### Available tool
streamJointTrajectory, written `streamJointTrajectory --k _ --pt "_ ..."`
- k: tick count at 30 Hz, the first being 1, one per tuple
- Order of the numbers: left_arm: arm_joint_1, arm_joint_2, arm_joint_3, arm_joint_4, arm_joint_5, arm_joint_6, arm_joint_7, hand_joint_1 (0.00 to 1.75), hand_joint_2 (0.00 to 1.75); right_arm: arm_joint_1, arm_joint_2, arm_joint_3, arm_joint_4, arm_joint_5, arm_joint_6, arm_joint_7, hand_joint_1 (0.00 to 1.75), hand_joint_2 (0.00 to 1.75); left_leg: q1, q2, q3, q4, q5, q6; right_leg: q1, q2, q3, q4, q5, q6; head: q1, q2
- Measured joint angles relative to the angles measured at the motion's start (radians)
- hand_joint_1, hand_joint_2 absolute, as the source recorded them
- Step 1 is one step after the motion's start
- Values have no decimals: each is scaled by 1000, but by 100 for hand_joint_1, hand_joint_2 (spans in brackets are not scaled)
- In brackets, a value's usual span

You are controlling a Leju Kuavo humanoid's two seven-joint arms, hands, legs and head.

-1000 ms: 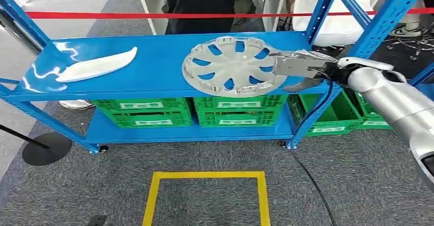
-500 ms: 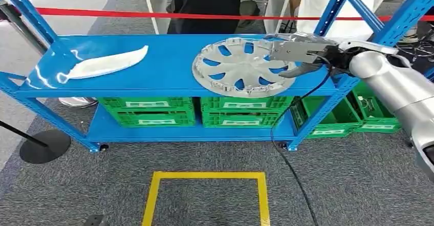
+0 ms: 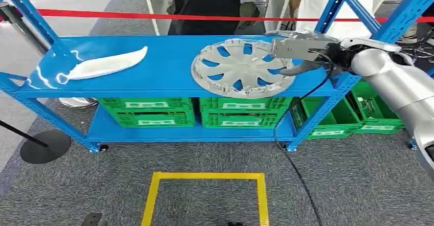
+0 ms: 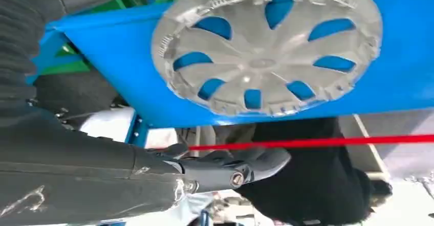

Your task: Take the parts from the cabinet and place them on the table.

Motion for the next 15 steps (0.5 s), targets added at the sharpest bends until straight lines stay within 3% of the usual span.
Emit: streamJointTrajectory --k 1,3,4,5,6,8,10,12,13,14,15 --pt "1 -1 0 0 0 0 0 0 0 -1 0 0 0 0 0 0 0 175 4 -1 2 6 -6 -8 -4 -1 32 -65 43 5 -1 0" --pt "0 -3 0 0 0 -1 0 0 0 -6 0 0 0 0 0 -1 0 175 14 -2 5 29 -27 -26 -15 -6 129 -254 131 20 0 0" --pt "0 8 1 -1 0 0 0 0 0 -8 0 1 1 -1 -1 -1 0 175 11 -3 -1 36 -36 -38 -11 2 143 -269 97 30 5 0" --pt "-2 6 1 0 -1 0 0 0 0 -7 0 2 1 -2 0 -1 0 175 9 -3 -4 47 -41 -43 -12 10 145 -273 101 6 3 0" --pt "-2 5 1 0 0 0 0 0 0 -3 0 2 2 -2 0 0 0 175 9 -3 -2 44 -41 -43 -12 9 143 -268 95 -4 -5 0" --pt "0 3 2 0 0 0 0 0 0 -1 0 2 3 -2 0 -1 0 175 11 -4 -2 43 -45 -50 -9 10 137 -256 88 -20 -6 0" --pt "-1 3 2 0 0 0 0 0 0 -4 1 1 3 -3 0 -2 0 175 11 0 -23 96 -73 -60 -12 10 144 -257 82 -35 -10 0" --pt "-5 3 2 0 0 0 0 0 0 -7 1 2 3 -4 0 -2 0 175 11 0 -105 247 -145 -63 -10 10 147 -257 77 -42 -12 0" --pt "-5 3 2 0 0 0 0 0 0 -6 1 3 4 -5 0 -2 0 175 11 0 -150 322 -168 -62 -9 10 149 -257 74 -44 -11 0" --pt "-4 2 2 0 0 0 0 0 0 -4 1 6 5 -5 0 -2 0 175 11 0 -188 372 -175 -61 -6 10 152 -257 71 -46 -12 0" --pt "-2 2 2 0 0 0 1 0 0 -1 1 7 5 -5 0 -2 0 175 10 0 -199 371 -150 -57 -4 11 159 -257 66 -47 -12 0"
